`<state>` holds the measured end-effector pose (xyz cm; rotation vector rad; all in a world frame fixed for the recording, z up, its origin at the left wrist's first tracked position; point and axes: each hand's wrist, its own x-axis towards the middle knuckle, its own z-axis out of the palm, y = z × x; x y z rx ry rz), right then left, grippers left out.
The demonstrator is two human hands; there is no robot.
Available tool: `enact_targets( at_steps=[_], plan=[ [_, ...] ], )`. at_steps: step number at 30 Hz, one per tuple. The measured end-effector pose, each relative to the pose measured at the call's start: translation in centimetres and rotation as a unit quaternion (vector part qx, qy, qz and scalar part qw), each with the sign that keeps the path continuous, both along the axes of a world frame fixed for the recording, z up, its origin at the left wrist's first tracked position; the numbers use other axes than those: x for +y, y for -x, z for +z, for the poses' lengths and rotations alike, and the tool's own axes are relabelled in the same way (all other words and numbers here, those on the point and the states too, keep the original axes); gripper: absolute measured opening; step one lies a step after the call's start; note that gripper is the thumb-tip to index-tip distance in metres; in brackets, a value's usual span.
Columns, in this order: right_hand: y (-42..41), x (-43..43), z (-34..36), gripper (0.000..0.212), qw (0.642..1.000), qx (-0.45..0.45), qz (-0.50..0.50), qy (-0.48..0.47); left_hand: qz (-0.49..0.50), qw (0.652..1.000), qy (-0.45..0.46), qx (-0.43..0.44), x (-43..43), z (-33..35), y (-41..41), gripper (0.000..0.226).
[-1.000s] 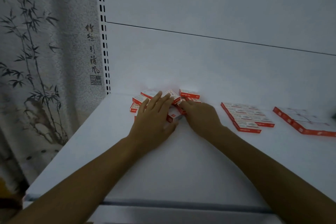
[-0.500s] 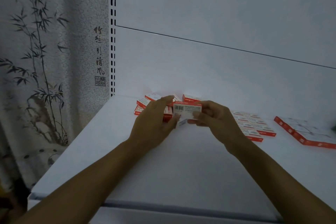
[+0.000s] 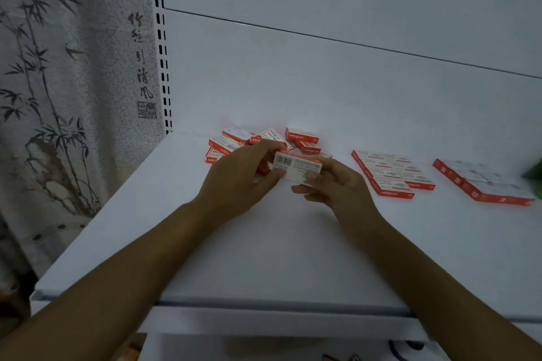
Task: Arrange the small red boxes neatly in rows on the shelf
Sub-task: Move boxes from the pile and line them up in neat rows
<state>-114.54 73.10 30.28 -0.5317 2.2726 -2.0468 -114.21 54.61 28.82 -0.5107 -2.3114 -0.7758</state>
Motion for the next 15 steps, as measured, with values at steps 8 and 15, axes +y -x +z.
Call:
enact_targets(
  at_steps=[8, 15],
  plan=[
    [-1.0, 2.1, 1.0, 0.021, 0.96, -0.252, 0.055, 0.109, -0.027, 0.996, 0.078, 0.032, 1.3, 0.2, -0.8, 0.06],
    [-1.6, 7.3, 1.9, 0.02, 0.96, -0.22, 0.01, 0.174, -0.058, 0.993, 0.089, 0.047, 7.8, 1.9, -0.7, 0.06]
  ],
)
